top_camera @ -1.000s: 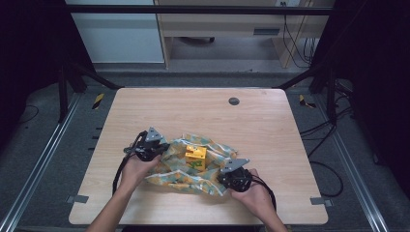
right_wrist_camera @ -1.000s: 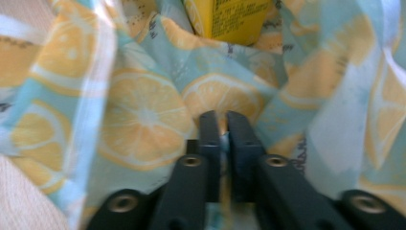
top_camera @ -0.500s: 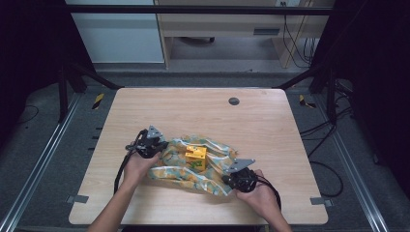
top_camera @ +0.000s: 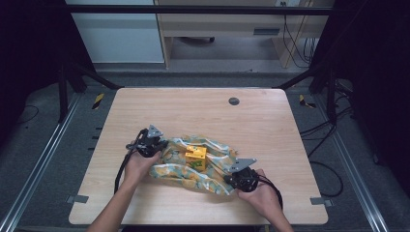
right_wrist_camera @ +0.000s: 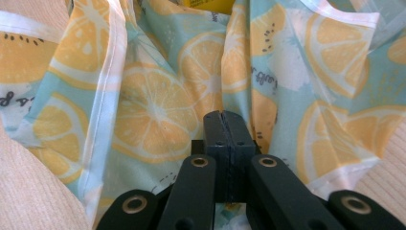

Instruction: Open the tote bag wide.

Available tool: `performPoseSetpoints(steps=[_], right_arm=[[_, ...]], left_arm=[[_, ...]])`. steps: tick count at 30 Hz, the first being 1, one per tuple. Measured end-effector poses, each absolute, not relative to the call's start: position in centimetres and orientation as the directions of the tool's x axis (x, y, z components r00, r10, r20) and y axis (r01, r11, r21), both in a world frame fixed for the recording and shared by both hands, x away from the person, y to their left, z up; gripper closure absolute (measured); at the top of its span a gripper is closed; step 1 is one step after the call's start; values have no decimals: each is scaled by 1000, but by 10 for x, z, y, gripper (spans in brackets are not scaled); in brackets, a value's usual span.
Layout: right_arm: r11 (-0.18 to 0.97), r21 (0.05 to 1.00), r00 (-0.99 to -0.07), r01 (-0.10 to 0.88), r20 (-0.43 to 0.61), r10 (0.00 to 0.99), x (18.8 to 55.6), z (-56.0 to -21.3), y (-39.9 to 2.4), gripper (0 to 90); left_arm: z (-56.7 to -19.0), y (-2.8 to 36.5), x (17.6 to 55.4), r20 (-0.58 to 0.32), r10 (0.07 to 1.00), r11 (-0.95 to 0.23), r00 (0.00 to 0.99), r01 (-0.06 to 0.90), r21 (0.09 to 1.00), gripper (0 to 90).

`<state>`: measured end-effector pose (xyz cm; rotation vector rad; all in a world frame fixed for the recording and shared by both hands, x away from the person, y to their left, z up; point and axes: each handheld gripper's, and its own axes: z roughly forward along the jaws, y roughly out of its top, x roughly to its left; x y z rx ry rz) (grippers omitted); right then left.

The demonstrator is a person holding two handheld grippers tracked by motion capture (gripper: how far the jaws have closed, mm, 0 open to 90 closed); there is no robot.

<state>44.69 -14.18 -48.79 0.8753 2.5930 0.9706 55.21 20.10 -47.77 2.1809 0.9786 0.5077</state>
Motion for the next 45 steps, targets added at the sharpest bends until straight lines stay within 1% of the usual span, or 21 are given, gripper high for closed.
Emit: performPoseSetpoints(steps=[26, 30, 31, 32, 34, 35, 37, 39, 42, 45], right_arm=[[591, 659, -771, 464, -27, 636, 450, -488, -152, 900], [581, 674, -771, 457, -26, 636, 450, -488, -154, 899], [572, 682, -772, 455, -18, 636, 450, -489, -155, 878], [570, 691, -778, 445, -17, 628, 449, -489, -156, 833], [538, 728, -772, 426, -17, 635, 448, -486, -157, 701], [523, 745, -772, 413, -19, 636, 447, -484, -157, 651], [486, 784, -766, 385, -22, 643, 446, -477, -155, 510], [458, 807, -761, 372, -18, 648, 445, -468, -152, 406], [432, 844, -769, 317, -37, 638, 439, -455, -149, 308], [385, 885, -755, 263, -61, 653, 434, -441, -151, 239]], left_arm=[[-480, 199, 550, 83, 764, -496, 639, 500, 710, 900], [-480, 199, 548, 76, 767, -481, 637, 493, 725, 890], [-479, 199, 547, 73, 767, -476, 638, 489, 731, 846], [-476, 199, 544, 82, 766, -476, 637, 477, 739, 793], [-471, 201, 540, 102, 768, -473, 632, 453, 756, 672], [-468, 201, 537, 98, 773, -457, 627, 443, 771, 638], [-462, 201, 531, 103, 776, -443, 622, 422, 791, 539], [-456, 200, 526, 97, 770, -430, 631, 400, 810, 484], [-446, 198, 517, 93, 760, -415, 643, 371, 831, 410], [-437, 198, 508, 89, 764, -393, 639, 350, 850, 333]])
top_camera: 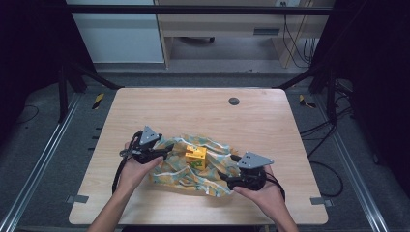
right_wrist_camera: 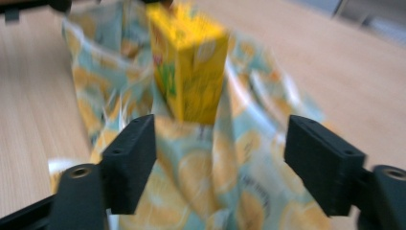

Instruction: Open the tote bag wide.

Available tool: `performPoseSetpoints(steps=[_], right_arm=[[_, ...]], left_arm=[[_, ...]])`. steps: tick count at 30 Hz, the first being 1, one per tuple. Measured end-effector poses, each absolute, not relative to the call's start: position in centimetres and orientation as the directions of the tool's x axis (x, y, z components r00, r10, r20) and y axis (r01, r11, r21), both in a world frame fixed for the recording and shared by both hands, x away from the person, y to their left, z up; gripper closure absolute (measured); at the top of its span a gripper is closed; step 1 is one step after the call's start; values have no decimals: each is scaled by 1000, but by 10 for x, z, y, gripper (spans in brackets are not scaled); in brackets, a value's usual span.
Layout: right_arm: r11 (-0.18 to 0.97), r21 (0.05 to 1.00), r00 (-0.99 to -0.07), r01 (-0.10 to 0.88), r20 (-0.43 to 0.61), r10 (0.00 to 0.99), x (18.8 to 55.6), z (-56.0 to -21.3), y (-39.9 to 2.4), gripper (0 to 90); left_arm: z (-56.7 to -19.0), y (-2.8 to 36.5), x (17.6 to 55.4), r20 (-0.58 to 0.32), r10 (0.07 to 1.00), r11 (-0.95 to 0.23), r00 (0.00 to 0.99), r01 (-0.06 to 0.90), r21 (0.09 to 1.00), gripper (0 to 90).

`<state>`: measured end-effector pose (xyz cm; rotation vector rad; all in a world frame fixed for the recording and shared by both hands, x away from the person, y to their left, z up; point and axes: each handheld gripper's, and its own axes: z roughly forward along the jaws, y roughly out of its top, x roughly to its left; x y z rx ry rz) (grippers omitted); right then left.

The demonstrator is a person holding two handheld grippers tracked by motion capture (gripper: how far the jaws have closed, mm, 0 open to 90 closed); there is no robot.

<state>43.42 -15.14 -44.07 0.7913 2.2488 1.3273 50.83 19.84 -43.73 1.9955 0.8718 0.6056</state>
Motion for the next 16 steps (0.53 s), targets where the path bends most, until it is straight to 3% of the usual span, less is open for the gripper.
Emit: performPoseSetpoints(steps=[5, 8, 11, 16], right_arm=[[301, 917, -645, 263, -65, 761, 440, -432, -176, 137], [277, 906, -550, 319, -61, 833, 448, -440, -197, 67], [272, 881, -490, 387, -53, 870, 455, -453, -212, 60], [256, 848, -429, 464, -38, 902, 462, -466, -224, 82]], left_arm=[[-429, 214, 493, 109, 778, -401, 619, 355, 844, 199], [-431, 231, 484, 103, 796, -397, 596, 386, 832, 152], [-439, 250, 471, 83, 806, -388, 587, 416, 823, 101], [-462, 274, 460, 68, 844, -355, 532, 460, 814, 89]])
